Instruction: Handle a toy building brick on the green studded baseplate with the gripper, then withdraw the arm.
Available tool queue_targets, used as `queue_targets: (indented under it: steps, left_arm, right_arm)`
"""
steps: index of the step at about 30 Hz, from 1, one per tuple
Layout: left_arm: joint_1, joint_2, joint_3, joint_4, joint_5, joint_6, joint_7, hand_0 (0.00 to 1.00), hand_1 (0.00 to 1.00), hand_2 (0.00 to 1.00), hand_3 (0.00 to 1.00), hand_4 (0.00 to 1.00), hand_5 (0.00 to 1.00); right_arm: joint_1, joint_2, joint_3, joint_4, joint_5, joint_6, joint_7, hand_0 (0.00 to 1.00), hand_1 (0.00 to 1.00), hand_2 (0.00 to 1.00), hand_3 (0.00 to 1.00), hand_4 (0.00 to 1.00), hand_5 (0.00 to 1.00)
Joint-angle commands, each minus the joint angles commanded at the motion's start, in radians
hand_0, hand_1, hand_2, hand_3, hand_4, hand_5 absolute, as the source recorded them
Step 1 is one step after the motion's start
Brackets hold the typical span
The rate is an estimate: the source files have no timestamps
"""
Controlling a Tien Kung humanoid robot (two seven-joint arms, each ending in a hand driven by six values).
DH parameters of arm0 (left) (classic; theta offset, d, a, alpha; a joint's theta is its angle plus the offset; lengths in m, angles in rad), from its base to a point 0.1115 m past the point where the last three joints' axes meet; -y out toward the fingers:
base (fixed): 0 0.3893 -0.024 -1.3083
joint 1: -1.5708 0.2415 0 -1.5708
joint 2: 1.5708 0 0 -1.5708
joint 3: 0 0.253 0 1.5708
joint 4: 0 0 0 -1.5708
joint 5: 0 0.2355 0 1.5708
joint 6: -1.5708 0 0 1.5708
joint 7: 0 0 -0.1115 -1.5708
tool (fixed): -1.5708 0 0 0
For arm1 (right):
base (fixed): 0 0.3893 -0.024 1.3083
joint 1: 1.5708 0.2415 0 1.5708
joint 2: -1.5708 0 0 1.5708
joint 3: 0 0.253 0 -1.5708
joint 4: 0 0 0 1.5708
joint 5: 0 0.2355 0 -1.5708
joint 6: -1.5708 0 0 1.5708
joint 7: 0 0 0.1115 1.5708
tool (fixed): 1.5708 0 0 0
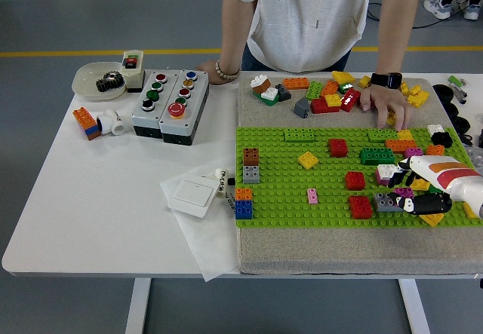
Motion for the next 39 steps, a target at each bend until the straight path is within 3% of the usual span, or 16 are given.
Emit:
queue_targets:
  steps: [6, 10, 11, 15, 16, 17, 26, 39]
  left_arm:
    - [0.001, 0.0, -0.001, 0.0, 0.001, 0.0, 0.0, 0.737, 0.75, 0.776, 0.599, 0.623, 0.649]
    - [0.003, -0.001, -0.002, 0.0, 0.004, 0.0, 0.001, 0.737, 0.75, 0.776, 0.599, 0.623, 0.649]
    - [0.003, -0.001, -0.003, 0.0, 0.005, -0.001, 0.001, 0.733, 0.751, 0.777, 0.6, 0.624, 0.65]
    - [0.005, -0.001, -0.007, 0.0, 0.014, -0.003, 0.005, 0.733, 0.751, 0.777, 0.6, 0.624, 0.65]
    - [0.006, -0.001, -0.008, 0.0, 0.015, -0.004, 0.005, 0.733, 0.751, 0.777, 0.6, 0.624, 0.65]
    - [0.006, -0.001, -0.008, -0.001, 0.015, -0.004, 0.005, 0.734, 0.75, 0.776, 0.6, 0.623, 0.648]
    - [0.011, -0.002, -0.014, 0.0, 0.024, -0.005, 0.008, 0.734, 0.75, 0.776, 0.6, 0.622, 0.648]
    - [0.01, -0.001, -0.015, -0.001, 0.027, -0.006, 0.009, 0.733, 0.75, 0.776, 0.6, 0.622, 0.647]
  right_arm:
    - [-0.037, 0.007, 0.016, 0.023, -0.079, -0.021, 0.004, 0.632, 0.57, 0.605, 0.533, 0.642, 0.278]
    - [-0.081, 0.02, 0.024, 0.049, -0.206, -0.078, 0.011, 0.632, 0.57, 0.605, 0.533, 0.642, 0.278]
    - [-0.084, 0.022, 0.024, 0.051, -0.218, -0.082, 0.012, 0.667, 0.652, 0.68, 0.555, 0.679, 0.305]
    - [-0.116, 0.035, 0.031, 0.065, -0.24, -0.117, 0.021, 0.667, 0.652, 0.68, 0.555, 0.679, 0.305]
    - [-0.122, 0.037, 0.034, 0.068, -0.243, -0.12, 0.021, 0.667, 0.652, 0.68, 0.555, 0.679, 0.305]
    - [-0.124, 0.037, 0.034, 0.069, -0.244, -0.121, 0.022, 0.706, 0.697, 0.743, 0.599, 0.703, 0.318]
    - [-0.181, 0.056, 0.05, 0.082, -0.252, -0.128, 0.027, 0.707, 0.701, 0.746, 0.606, 0.703, 0.323]
    - [-0.19, 0.059, 0.062, 0.079, -0.242, -0.122, 0.028, 0.697, 0.69, 0.734, 0.585, 0.7, 0.316]
